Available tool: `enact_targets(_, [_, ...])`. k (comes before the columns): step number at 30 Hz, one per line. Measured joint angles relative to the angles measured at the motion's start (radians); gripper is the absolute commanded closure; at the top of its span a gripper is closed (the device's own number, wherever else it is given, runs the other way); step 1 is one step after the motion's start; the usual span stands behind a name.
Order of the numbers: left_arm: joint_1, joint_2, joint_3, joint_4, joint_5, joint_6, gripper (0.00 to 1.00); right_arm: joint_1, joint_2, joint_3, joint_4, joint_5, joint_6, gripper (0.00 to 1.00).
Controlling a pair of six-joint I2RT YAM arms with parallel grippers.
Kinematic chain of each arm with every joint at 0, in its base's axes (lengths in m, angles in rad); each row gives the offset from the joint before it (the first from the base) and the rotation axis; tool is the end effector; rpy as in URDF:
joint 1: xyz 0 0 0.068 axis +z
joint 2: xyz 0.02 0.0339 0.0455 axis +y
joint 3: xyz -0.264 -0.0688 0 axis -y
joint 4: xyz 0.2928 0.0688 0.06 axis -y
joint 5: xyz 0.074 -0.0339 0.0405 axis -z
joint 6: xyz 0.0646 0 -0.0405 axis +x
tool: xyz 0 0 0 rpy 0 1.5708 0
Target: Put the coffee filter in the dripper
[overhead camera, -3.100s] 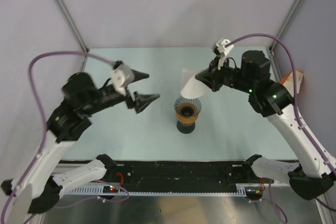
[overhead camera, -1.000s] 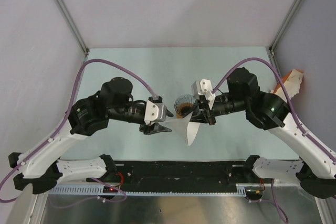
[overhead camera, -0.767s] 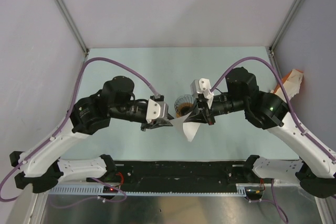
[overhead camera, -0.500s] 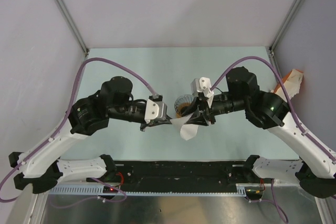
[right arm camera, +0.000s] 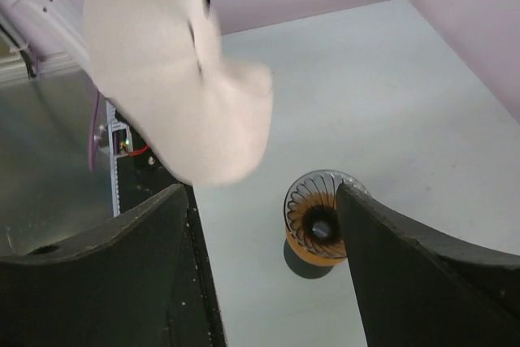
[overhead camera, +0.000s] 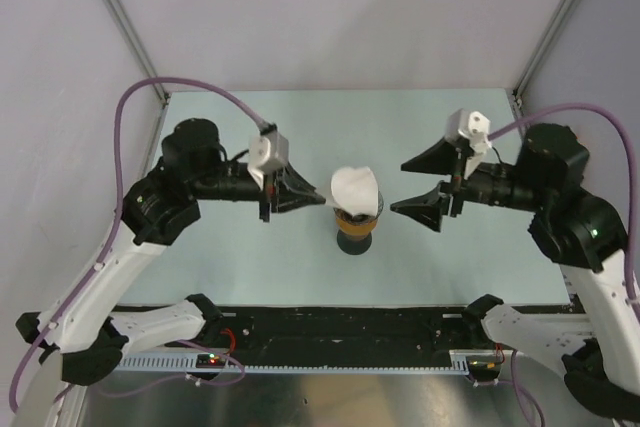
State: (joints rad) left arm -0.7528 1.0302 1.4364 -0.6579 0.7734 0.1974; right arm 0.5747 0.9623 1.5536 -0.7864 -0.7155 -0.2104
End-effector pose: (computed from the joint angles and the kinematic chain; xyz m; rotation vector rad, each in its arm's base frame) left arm 0.1486 -0.2010 0.4807 1.3275 1.3394 -1.0865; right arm 0.1441 0.1438 0.5193 -1.1484 1.3898 0.8901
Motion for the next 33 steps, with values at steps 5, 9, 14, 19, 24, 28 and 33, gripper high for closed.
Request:
enact_targets(5, [0.081,0.005,-0.014,0.265,0.067,-0.272,1.00,-0.069,-0.125,-0.142,0.097,0.008,0.128,0.24])
enact_targets(9, [0.103,0.015,-0.044,0.541,0.091,-0.524,1.00,-0.076,-0.130,-0.209,0.257,0.014,0.253,0.25])
enact_targets(14, [0.115,0.047,-0.072,0.771,0.087,-0.737,0.98,-0.072,-0.050,-0.225,0.530,0.046,0.421,0.20])
enact_targets(19, [0.124,0.061,-0.100,0.889,0.056,-0.856,0.98,-0.029,0.030,-0.225,0.716,0.096,0.527,0.19])
enact_targets(24, [0.145,0.064,-0.117,0.949,0.024,-0.922,0.99,0.056,0.049,-0.225,0.798,0.126,0.553,0.19])
enact_targets(28, [0.151,0.065,-0.134,0.991,0.009,-0.948,0.99,0.089,0.053,-0.223,0.851,0.145,0.558,0.21])
enact_targets(33, [0.152,0.066,-0.160,1.015,-0.013,-0.958,0.99,0.121,0.087,-0.215,0.904,0.193,0.566,0.33])
